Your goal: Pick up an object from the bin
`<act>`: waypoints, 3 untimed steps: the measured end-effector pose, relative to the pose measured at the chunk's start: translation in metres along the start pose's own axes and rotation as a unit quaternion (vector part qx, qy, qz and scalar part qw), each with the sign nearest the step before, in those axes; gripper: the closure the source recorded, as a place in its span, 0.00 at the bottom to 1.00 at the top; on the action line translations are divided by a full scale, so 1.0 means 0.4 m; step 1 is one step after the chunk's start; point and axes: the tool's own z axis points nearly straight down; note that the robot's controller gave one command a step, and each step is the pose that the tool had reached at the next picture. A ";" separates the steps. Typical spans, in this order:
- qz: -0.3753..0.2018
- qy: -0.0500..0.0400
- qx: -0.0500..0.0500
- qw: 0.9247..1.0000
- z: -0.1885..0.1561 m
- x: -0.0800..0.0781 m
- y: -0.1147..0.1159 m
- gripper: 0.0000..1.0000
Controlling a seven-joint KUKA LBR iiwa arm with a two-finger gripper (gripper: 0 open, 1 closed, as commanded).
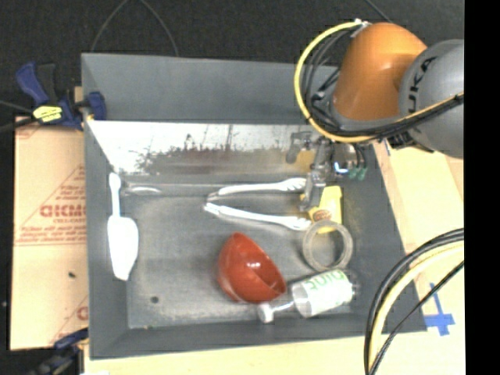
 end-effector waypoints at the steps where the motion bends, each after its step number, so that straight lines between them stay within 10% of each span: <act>1: 0.029 0.000 -0.001 1.000 0.140 0.060 0.034 0.00; 2: 0.012 -0.006 0.001 1.000 0.221 0.009 0.011 0.00; 3: 0.040 -0.002 -0.001 0.999 0.267 0.056 0.129 0.00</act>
Offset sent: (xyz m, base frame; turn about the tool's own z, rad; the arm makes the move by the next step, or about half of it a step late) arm -0.0045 0.0055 -0.0876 0.0239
